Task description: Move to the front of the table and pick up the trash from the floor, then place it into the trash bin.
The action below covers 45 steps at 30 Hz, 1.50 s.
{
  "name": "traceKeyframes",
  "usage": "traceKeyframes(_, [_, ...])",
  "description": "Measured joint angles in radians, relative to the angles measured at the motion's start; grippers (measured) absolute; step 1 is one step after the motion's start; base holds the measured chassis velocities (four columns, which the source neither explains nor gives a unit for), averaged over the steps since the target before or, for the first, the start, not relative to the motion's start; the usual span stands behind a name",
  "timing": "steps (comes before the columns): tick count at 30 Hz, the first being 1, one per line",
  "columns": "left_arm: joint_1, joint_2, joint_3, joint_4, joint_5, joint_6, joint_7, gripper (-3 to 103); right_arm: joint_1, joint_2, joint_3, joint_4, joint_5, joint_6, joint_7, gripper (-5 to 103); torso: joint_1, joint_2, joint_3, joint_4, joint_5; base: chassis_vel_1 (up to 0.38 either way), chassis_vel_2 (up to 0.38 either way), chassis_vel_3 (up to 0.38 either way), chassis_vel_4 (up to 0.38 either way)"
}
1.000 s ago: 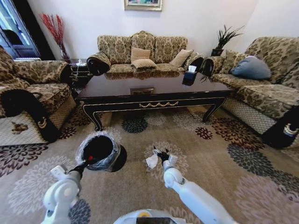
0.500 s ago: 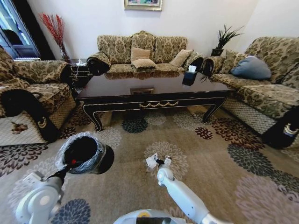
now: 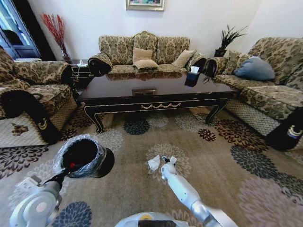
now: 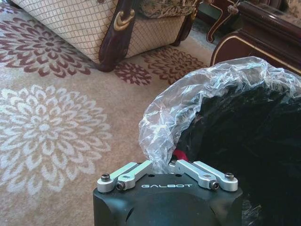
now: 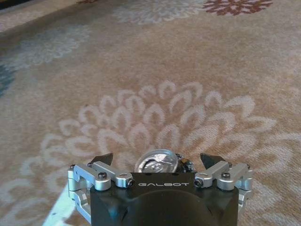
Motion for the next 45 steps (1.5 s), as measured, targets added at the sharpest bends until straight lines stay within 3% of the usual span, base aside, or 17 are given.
traceKeyframes(10, [0.015, -0.012, 0.021, -0.021, 0.021, 0.0, -0.001, 2, 0.033, 0.022, 0.009, -0.113, -0.035, 0.03, -0.088, 100, 0.0, 0.0, 0.0, 0.0001, 0.0, 0.0, 0.0, 0.0, 0.0])
traceKeyframes(28, [0.02, -0.022, 0.033, -0.018, 0.041, -0.002, 0.001, 2, 0.056, 0.046, 0.021, -0.238, -0.115, 0.057, -0.148, 101, 0.0, 0.0, 0.0, 0.0, 0.0, 0.0, 0.0, 0.0, 0.0])
traceKeyframes(34, [0.019, -0.023, 0.036, -0.013, 0.049, -0.004, 0.002, 2, 0.061, 0.035, 0.026, -0.241, -0.113, 0.06, -0.157, 90, 0.0, 0.0, 0.0, 0.0001, 0.0, 0.0, 0.0, 0.0, 0.0])
traceKeyframes(37, [0.016, -0.024, 0.04, -0.013, 0.051, -0.005, 0.002, 2, 0.059, 0.031, 0.025, -0.232, -0.113, 0.061, -0.157, 75, 0.0, 0.0, 0.0, 0.0, 0.0, 0.0, 0.0, 0.0, 0.0])
traceKeyframes(45, [0.015, -0.022, 0.044, -0.014, 0.054, -0.005, 0.002, 2, 0.043, 0.028, 0.024, -0.211, -0.126, 0.062, -0.154, 62, 0.0, 0.0, 0.0, 0.0, -0.0001, 0.0, 0.0, 0.0, 0.0])
